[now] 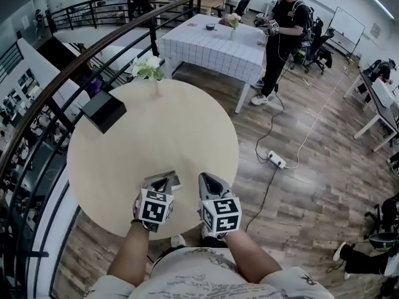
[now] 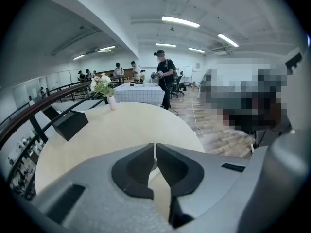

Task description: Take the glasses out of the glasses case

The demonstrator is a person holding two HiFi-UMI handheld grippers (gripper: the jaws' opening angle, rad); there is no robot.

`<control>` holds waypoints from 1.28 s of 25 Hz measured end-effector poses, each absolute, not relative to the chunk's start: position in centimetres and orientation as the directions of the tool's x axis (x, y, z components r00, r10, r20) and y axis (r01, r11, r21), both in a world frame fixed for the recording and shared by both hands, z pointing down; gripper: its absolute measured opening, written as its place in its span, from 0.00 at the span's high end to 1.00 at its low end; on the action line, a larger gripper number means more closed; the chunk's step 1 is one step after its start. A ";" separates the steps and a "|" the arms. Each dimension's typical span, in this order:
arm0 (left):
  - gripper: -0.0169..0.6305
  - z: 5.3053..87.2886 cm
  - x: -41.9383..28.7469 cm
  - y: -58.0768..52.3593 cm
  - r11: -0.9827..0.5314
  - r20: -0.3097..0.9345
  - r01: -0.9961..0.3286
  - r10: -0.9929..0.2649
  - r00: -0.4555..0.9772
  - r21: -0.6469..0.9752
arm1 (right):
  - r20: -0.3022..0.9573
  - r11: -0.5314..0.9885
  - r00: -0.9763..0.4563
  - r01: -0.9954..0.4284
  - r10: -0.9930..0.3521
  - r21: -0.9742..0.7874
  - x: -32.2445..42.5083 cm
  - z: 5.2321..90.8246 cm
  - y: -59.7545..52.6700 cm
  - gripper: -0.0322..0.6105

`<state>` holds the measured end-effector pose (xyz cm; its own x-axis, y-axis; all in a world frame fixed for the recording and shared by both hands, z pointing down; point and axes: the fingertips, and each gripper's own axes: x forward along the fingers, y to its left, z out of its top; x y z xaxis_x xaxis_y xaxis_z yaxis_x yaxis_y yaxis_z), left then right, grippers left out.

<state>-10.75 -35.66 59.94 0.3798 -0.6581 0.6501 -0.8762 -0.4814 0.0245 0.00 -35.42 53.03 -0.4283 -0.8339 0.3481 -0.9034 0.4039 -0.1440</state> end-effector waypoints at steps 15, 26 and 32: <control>0.94 70.2 -14.3 -37.7 -0.729 0.816 -0.626 -0.522 0.249 -0.276 | 0.431 0.426 -0.448 -0.892 -0.784 -0.152 -0.7 55.6 -35.6 0.93; 0.89 73.9 -15.9 -39.6 -0.712 0.814 -0.580 -0.565 0.138 -0.396 | 0.454 0.414 -0.436 -0.897 -0.777 -0.152 0.0 56.6 -36.4 0.93; 0.89 75.9 -16.4 -39.9 -0.709 0.822 -0.559 -0.563 0.083 -0.429 | 0.460 0.412 -0.428 -0.900 -0.778 -0.140 0.2 56.6 -36.6 0.93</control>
<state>-16.42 -39.93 75.87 0.0828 -0.5631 0.8223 -0.5593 -0.7092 -0.4293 0.24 -36.55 56.62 -0.4278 -0.7779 0.4603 -0.9002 0.4123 -0.1399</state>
